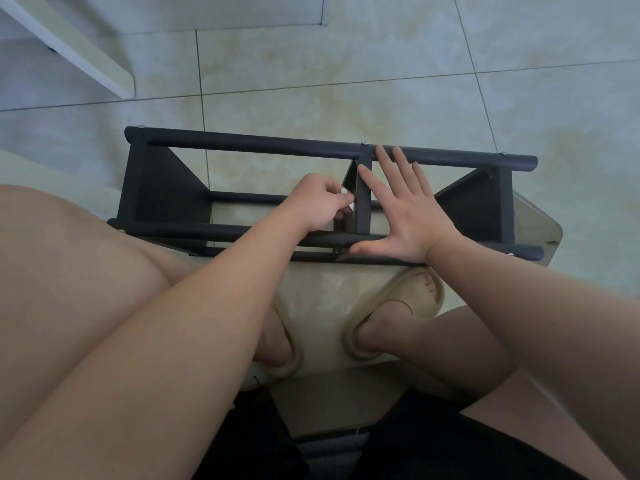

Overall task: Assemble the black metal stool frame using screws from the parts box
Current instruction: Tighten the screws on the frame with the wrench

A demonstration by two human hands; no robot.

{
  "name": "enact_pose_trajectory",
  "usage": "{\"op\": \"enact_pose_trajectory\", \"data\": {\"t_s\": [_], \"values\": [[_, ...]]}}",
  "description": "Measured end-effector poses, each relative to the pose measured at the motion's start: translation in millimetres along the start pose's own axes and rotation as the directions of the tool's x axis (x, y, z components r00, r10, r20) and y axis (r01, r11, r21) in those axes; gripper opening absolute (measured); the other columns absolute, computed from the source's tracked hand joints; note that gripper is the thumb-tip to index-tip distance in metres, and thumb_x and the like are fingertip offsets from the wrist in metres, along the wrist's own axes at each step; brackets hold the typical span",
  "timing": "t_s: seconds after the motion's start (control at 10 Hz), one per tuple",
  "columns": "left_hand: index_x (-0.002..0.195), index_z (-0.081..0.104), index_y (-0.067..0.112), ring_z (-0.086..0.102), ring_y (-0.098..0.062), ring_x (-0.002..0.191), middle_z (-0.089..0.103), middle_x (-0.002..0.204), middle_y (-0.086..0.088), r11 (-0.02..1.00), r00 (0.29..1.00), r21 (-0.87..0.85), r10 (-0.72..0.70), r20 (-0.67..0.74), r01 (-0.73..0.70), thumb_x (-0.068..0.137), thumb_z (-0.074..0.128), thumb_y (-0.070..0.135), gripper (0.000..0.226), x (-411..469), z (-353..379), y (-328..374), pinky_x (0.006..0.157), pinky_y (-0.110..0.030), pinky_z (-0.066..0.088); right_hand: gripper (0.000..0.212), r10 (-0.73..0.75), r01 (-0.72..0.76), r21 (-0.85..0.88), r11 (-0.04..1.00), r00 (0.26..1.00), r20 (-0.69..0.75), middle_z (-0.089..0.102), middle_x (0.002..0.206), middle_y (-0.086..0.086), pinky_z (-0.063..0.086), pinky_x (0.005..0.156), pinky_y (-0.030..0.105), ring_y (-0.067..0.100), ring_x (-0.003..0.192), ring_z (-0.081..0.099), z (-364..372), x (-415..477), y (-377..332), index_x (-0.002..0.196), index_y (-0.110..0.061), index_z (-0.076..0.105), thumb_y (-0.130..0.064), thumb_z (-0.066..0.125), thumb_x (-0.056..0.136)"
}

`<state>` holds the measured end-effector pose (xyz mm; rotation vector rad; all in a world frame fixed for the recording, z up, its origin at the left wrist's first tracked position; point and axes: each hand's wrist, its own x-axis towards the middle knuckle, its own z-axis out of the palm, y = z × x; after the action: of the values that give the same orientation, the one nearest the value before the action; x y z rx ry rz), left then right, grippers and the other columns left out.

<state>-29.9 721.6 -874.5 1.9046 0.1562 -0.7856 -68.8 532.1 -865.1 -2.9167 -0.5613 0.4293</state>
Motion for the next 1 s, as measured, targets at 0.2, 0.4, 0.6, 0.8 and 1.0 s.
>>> {"op": "enact_pose_trajectory", "data": {"t_s": [0.2,0.4,0.6,0.8,1.0], "values": [[0.082,0.072,0.022,0.066,-0.009,0.072,0.072,0.063,0.013,0.993,0.992,-0.114,0.007,-0.128,-0.022,0.089,0.071,0.021,0.007,2,-1,0,0.068,-0.024,0.047,0.124,-0.001,0.001,0.009,1.0,1.0,-0.006,-0.015,0.169,0.01,-0.004,0.125,0.053,0.031,0.154,-0.018,1,0,0,0.163,-0.023,0.004,-0.095,0.041,0.068],[0.08,0.071,0.024,0.069,-0.011,0.074,0.074,0.069,0.011,0.997,0.998,-0.081,0.0,-0.058,-0.005,0.09,0.07,0.022,0.01,1,2,0,0.08,-0.029,0.054,0.124,-0.003,0.003,0.01,1.0,1.0,-0.008,-0.015,0.169,0.01,-0.004,0.125,0.053,0.031,0.154,-0.018,1,0,0,0.163,-0.023,0.004,-0.095,0.039,0.068],[0.088,0.068,0.024,0.067,-0.005,0.07,0.074,0.067,0.012,0.997,0.998,-0.059,-0.055,-0.023,0.053,0.093,0.066,0.026,0.006,-2,1,4,0.062,-0.024,0.041,0.125,-0.001,0.001,0.007,1.0,1.0,-0.003,-0.014,0.169,0.01,-0.004,0.125,0.054,0.032,0.154,-0.018,0,-1,-1,0.163,-0.023,0.004,-0.094,0.044,0.069],[0.098,0.067,0.017,0.069,-0.008,0.077,0.076,0.077,0.006,0.989,0.994,-0.102,-0.109,-0.008,0.108,0.095,0.065,0.023,0.007,-3,-1,7,0.068,-0.027,0.045,0.124,-0.002,0.002,0.009,1.0,1.0,-0.004,-0.014,0.169,0.01,-0.004,0.125,0.054,0.033,0.155,-0.017,0,-1,-1,0.163,-0.022,0.005,-0.093,0.044,0.069],[0.093,0.063,0.018,0.069,-0.009,0.078,0.075,0.079,0.004,0.979,0.986,-0.123,-0.157,0.054,0.163,0.098,0.061,0.022,0.007,-6,-3,12,0.072,-0.029,0.047,0.123,-0.008,0.008,0.009,1.0,1.0,-0.012,-0.013,0.169,0.011,-0.004,0.125,0.054,0.033,0.155,-0.016,0,-1,-1,0.163,-0.022,0.005,-0.092,0.044,0.07]]}}
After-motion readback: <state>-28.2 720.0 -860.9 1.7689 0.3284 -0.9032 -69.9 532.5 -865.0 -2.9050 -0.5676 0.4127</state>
